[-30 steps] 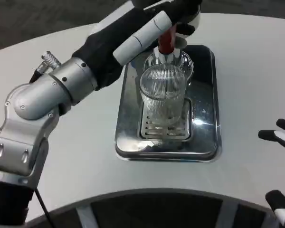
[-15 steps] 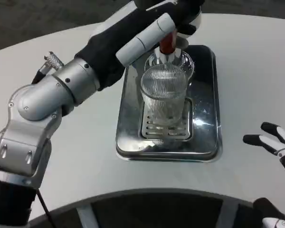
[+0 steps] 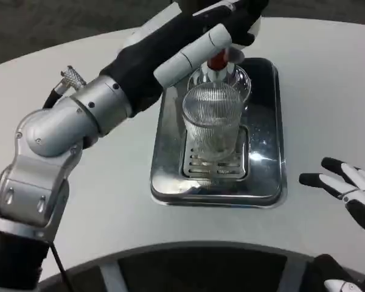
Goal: Grasp the cup under the faucet to collect the drink, then remove the cup.
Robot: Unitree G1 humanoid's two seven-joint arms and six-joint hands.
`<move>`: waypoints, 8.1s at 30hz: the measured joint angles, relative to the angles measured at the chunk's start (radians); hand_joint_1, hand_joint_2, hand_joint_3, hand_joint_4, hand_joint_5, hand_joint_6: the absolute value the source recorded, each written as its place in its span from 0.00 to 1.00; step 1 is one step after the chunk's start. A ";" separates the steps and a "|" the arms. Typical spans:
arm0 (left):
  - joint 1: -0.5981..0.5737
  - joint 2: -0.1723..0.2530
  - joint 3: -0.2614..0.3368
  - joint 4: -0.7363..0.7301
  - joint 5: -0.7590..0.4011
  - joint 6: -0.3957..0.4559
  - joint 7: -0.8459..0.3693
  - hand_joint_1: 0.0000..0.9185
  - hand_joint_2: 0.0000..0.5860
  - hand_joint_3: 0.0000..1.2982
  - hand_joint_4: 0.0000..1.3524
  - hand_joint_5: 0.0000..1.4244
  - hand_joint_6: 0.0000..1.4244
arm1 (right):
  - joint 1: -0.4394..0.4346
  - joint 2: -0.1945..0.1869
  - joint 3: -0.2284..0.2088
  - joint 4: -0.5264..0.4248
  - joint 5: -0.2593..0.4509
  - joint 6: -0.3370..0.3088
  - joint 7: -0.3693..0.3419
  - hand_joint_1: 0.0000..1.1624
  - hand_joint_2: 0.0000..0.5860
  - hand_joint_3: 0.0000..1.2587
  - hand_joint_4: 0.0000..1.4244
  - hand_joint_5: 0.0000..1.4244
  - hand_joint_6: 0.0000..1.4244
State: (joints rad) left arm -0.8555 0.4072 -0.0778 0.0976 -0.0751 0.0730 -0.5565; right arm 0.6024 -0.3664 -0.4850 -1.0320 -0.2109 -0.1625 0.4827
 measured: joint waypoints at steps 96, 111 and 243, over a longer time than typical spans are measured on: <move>-0.035 0.073 -0.075 0.060 0.206 -0.276 -0.017 0.00 0.17 0.07 0.00 0.04 0.14 | -0.401 0.423 0.616 0.172 -0.543 0.451 -0.184 0.54 0.50 0.00 0.00 0.04 0.07; -0.030 0.091 -0.061 0.036 0.198 -0.264 -0.041 0.00 0.17 0.07 0.00 0.04 0.14 | -0.526 0.424 0.668 0.377 -0.536 0.496 -0.368 0.54 0.49 0.00 0.00 0.04 0.06; -0.075 0.160 -0.022 0.100 0.125 -0.338 -0.096 0.00 0.16 0.08 0.00 0.06 0.14 | -1.126 0.468 0.733 1.142 -0.267 0.395 -0.909 0.68 0.42 0.28 0.35 0.43 0.59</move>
State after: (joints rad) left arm -0.9303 0.5668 -0.0994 0.1973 0.0502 -0.2653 -0.6522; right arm -0.5237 0.1013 0.2476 0.1099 -0.4779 0.2322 -0.4258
